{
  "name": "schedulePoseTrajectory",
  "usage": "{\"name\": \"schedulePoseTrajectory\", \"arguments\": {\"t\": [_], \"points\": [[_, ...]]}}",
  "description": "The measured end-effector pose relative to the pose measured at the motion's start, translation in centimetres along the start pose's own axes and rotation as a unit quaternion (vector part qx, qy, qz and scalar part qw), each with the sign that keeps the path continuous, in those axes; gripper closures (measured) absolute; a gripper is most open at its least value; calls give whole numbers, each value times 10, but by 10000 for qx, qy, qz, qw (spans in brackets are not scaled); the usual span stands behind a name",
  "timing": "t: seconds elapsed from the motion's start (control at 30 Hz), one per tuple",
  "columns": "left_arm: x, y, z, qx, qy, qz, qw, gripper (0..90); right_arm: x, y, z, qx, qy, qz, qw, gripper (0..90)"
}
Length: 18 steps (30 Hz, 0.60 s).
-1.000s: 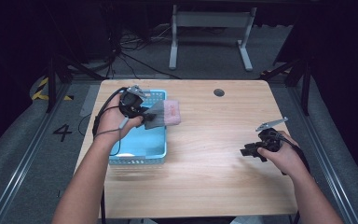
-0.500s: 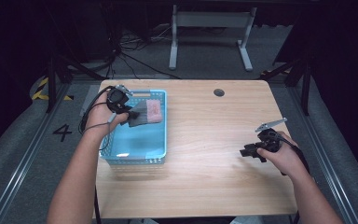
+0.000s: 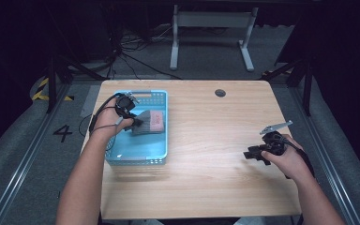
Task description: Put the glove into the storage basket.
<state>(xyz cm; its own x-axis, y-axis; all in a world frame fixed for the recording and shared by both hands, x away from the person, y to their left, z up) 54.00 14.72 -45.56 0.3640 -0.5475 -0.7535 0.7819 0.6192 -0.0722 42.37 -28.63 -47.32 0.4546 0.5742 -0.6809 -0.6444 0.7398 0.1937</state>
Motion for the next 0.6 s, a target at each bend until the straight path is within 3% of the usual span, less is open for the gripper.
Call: {"name": "schedulePoseTrajectory", "arguments": {"t": [0.23,0.4,0.5,0.53,0.6], "points": [[12,2,-1,133,133,-3,9998,655,-2,1,-5,-10,0,-19,10000,600],[22,7,-1,187,255,132,9994,641,-5,0,-7,7,-29,-72,10000,597],[26,10,-2,206,227,220,9993,577,-5,1,-7,-9,-22,-73,10000,596],[30,13,-2,241,238,333,9989,533,-5,2,-7,-13,-28,-57,10000,596],[32,13,2,315,30,370,9988,518,-5,2,-6,-35,-39,-45,10000,595]]}}
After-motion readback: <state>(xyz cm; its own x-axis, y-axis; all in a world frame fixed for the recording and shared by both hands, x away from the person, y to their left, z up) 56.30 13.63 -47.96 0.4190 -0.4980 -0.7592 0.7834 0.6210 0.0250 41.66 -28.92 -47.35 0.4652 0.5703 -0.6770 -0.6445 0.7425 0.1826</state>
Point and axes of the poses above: each handheld gripper's, and its own axes: x roughly forward along the jaws, z roughly out of its top, y roughly to its left, the point moved 8 cm from there along x, roughly forward along the jaws, and after that the axes turned 11 degrees about -y, right-handed, at the moved point
